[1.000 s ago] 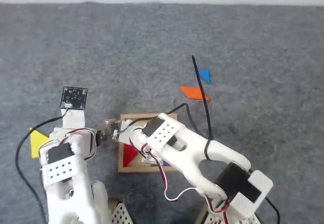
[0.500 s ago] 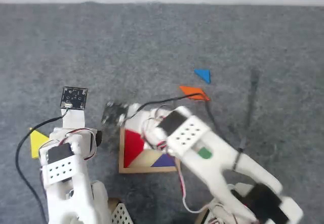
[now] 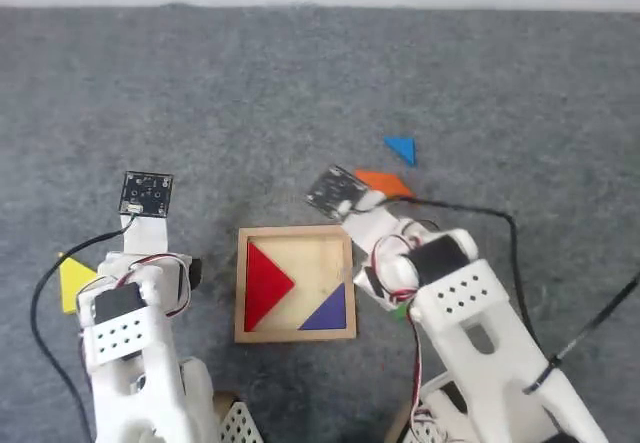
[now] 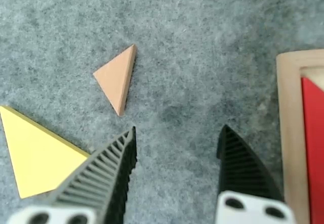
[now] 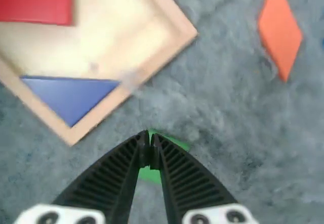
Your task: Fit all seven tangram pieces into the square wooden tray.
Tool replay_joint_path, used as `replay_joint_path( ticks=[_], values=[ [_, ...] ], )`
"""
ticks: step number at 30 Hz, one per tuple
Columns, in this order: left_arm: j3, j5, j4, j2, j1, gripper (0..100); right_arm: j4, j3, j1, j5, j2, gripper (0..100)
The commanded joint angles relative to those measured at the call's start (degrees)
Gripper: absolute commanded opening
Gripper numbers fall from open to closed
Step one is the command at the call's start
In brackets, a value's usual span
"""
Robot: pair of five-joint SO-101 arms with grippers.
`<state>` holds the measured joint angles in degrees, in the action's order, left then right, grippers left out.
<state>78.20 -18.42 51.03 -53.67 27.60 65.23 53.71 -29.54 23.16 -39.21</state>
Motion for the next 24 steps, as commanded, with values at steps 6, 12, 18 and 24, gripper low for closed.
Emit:
replay_joint_path(
  ticks=[6,12,18,24],
  values=[
    [-10.59,-0.97,13.98,-1.14,5.54,25,-16.40,8.09,8.75,-6.59,-2.33,7.7],
    [-19.74,-5.36,20.40,-0.88,15.56,25,-16.48,8.18,9.63,-6.68,-2.15,7.6],
    [-21.32,-9.23,20.04,0.00,20.57,25,-16.40,8.18,9.45,-6.68,-2.15,7.6],
    [-27.38,-7.38,15.21,13.71,14.07,25,-16.48,8.70,9.45,-6.68,-2.68,7.6]
  ],
)
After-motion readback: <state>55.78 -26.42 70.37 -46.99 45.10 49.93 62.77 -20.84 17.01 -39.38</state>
